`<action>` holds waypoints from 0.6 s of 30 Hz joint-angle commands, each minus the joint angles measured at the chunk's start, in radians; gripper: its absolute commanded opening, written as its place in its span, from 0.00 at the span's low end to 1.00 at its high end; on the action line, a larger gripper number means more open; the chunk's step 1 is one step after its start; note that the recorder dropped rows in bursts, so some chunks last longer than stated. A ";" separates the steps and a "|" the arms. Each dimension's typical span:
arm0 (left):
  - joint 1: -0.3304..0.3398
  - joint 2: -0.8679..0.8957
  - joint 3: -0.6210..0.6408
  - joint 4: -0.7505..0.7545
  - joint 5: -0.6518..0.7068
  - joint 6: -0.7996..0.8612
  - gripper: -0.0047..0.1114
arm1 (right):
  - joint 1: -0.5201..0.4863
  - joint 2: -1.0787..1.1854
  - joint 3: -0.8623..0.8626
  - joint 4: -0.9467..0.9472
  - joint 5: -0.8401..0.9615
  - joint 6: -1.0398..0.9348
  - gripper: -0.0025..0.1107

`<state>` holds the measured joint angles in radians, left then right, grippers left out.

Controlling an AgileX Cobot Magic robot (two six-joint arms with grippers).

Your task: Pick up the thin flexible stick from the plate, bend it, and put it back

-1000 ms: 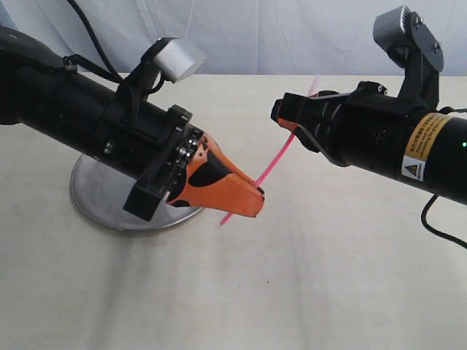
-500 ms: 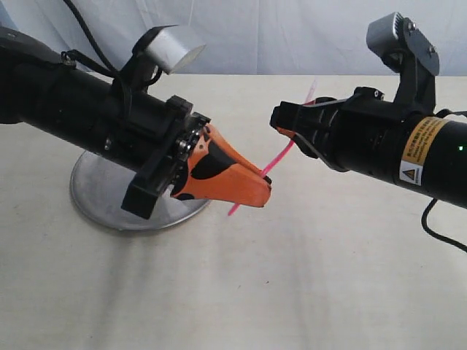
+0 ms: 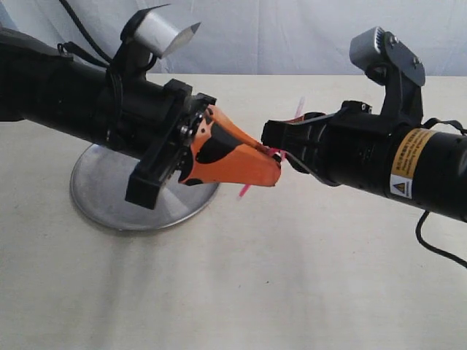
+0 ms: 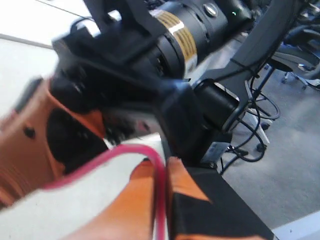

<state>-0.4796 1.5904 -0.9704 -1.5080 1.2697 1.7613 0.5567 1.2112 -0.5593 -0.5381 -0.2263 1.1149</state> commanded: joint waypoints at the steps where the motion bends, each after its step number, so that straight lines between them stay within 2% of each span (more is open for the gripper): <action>1: -0.001 -0.007 -0.008 -0.117 -0.071 0.026 0.04 | 0.025 0.002 0.007 -0.037 0.003 -0.013 0.01; 6: -0.001 -0.007 -0.008 -0.116 -0.093 0.026 0.04 | 0.025 0.002 0.007 -0.033 0.001 0.010 0.01; 11: -0.001 -0.007 -0.008 -0.112 -0.172 0.026 0.04 | 0.025 0.002 0.007 -0.033 -0.106 0.037 0.01; 18: -0.001 -0.007 -0.008 -0.112 -0.266 0.026 0.04 | 0.025 0.002 0.007 -0.033 -0.087 0.047 0.01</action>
<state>-0.4815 1.5786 -0.9704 -1.5508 1.1818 1.7803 0.5673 1.2202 -0.5552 -0.5363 -0.2357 1.1705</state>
